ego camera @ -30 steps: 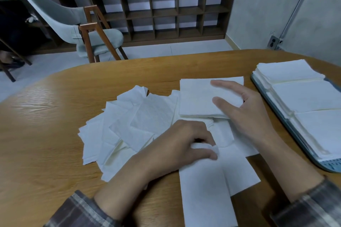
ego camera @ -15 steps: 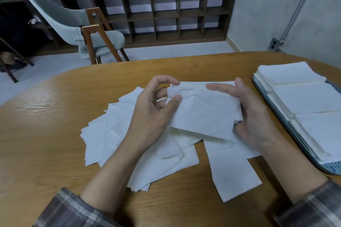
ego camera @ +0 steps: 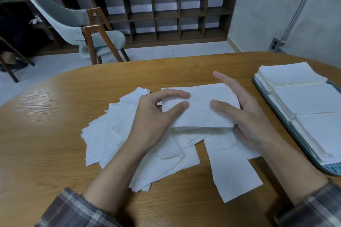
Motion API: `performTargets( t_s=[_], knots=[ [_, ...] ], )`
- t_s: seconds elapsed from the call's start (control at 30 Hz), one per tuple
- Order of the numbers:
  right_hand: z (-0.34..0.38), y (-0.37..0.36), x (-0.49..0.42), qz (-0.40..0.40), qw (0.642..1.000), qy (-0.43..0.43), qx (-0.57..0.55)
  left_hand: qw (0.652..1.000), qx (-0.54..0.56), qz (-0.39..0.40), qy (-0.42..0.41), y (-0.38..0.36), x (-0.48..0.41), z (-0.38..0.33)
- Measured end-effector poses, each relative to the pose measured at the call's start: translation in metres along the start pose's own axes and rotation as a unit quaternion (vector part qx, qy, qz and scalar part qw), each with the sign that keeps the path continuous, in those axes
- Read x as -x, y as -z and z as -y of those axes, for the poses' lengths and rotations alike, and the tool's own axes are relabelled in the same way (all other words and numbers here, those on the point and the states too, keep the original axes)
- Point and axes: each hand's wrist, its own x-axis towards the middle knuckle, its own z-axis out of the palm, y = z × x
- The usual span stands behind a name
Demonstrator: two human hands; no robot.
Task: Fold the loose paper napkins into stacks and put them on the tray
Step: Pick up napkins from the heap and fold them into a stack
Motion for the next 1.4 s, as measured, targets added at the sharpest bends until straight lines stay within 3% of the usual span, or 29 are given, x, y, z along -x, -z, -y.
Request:
performTargets(
  t_s=[0.57,0.67,0.77,0.87,0.93,1.03,1.23,1.3,1.4],
  knots=[
    [0.000,-0.004,0.002,0.013,0.997,0.036,0.061,0.999,-0.044,-0.005,0.003,-0.008,0.004,0.002],
    [0.002,-0.004,0.002,-0.006,0.997,0.050,0.060,0.993,-0.108,-0.036,-0.033,-0.011,0.006,0.004],
    [0.004,0.001,0.000,-0.014,0.998,0.044,-0.053,0.988,-0.132,-0.054,-0.055,-0.013,0.008,0.000],
    [0.006,0.002,-0.001,-0.019,0.992,0.042,-0.118,1.000,-0.015,0.013,0.022,-0.015,0.011,-0.009],
    [0.003,0.001,-0.002,-0.030,0.996,0.050,-0.064,0.998,0.011,0.038,0.040,-0.016,0.012,-0.011],
    [-0.001,0.004,-0.003,-0.009,0.999,0.043,-0.009,0.998,-0.055,0.024,-0.002,-0.015,0.010,-0.002],
    [0.000,0.015,0.009,0.089,0.993,0.007,-0.073,0.990,-0.121,0.031,-0.060,-0.016,0.009,0.003],
    [-0.004,0.019,0.013,0.065,0.998,0.013,-0.008,0.985,-0.142,0.058,-0.077,-0.019,0.011,0.001],
    [-0.011,0.027,0.015,-0.030,0.994,0.038,0.098,0.969,-0.198,0.071,-0.126,-0.027,0.018,0.005]
  ],
)
